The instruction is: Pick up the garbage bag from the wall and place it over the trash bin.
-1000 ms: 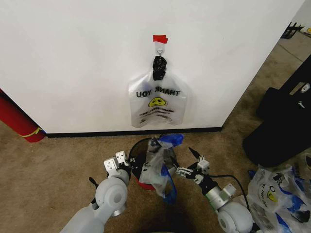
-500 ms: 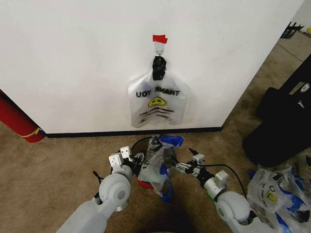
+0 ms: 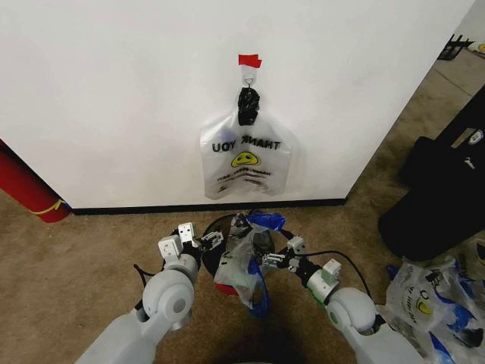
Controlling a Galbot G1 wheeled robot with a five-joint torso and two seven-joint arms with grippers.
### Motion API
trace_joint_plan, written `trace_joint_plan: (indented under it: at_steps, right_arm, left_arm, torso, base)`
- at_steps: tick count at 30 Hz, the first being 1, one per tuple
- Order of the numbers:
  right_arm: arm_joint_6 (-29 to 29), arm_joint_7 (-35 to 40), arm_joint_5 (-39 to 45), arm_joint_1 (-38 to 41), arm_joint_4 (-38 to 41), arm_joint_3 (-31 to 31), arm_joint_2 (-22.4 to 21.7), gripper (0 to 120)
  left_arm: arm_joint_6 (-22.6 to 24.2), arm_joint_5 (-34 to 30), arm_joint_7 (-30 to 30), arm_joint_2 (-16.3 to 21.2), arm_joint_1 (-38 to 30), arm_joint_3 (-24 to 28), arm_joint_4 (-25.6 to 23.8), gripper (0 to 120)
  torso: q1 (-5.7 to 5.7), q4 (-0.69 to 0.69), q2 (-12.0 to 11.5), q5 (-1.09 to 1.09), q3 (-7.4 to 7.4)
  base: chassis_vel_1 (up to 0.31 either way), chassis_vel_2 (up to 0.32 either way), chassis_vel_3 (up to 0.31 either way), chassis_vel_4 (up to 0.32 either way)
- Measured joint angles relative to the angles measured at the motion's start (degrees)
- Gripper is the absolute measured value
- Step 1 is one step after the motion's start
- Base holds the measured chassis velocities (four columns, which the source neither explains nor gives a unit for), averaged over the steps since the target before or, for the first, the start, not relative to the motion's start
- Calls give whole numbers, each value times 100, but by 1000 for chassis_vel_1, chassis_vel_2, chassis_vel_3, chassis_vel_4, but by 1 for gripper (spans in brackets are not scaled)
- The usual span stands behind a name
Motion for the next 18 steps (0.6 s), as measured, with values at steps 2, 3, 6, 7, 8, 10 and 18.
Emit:
trace_joint_plan:
  at_steps: [2,3,6,7,8,10,18]
  right_arm:
    - [7,-49,8,150,-167,-89,86,87]
    - [6,-63,6,211,-231,-115,124,83]
    - [-71,-66,3,370,-395,-156,197,70]
    - [-71,-66,3,370,-395,-156,197,70]
    - [-124,-58,20,410,-442,-160,205,66]
    - [-238,-50,109,450,-490,-160,203,59]
    - [-680,-30,398,349,-357,-132,158,30]
  left_arm:
    - [13,9,-2,-8,18,4,-19,100]
    - [27,10,-4,-8,24,2,-30,100]
    - [85,10,-12,18,48,-45,-78,100]
    - [85,10,-12,18,48,-45,-78,100]
    - [93,9,-14,28,56,-62,-90,100]
    - [101,8,-17,32,68,-85,-96,100]
    - [125,11,-26,22,68,-87,-107,100]
  torso:
    - [0,1,0,1,0]
    - [0,1,0,1,0]
    - [0,1,0,1,0]
    - [0,1,0,1,0]
    - [0,1,0,1,0]
    - [0,0,0,0,-1]
    - [0,-2,1,-1,-2]
  base:
    - [0,0,0,0]
    - [0,0,0,0]
    - [0,0,0,0]
    - [0,0,0,0]
    - [0,0,0,0]
    - [0,0,0,0]
    - [0,0,0,0]
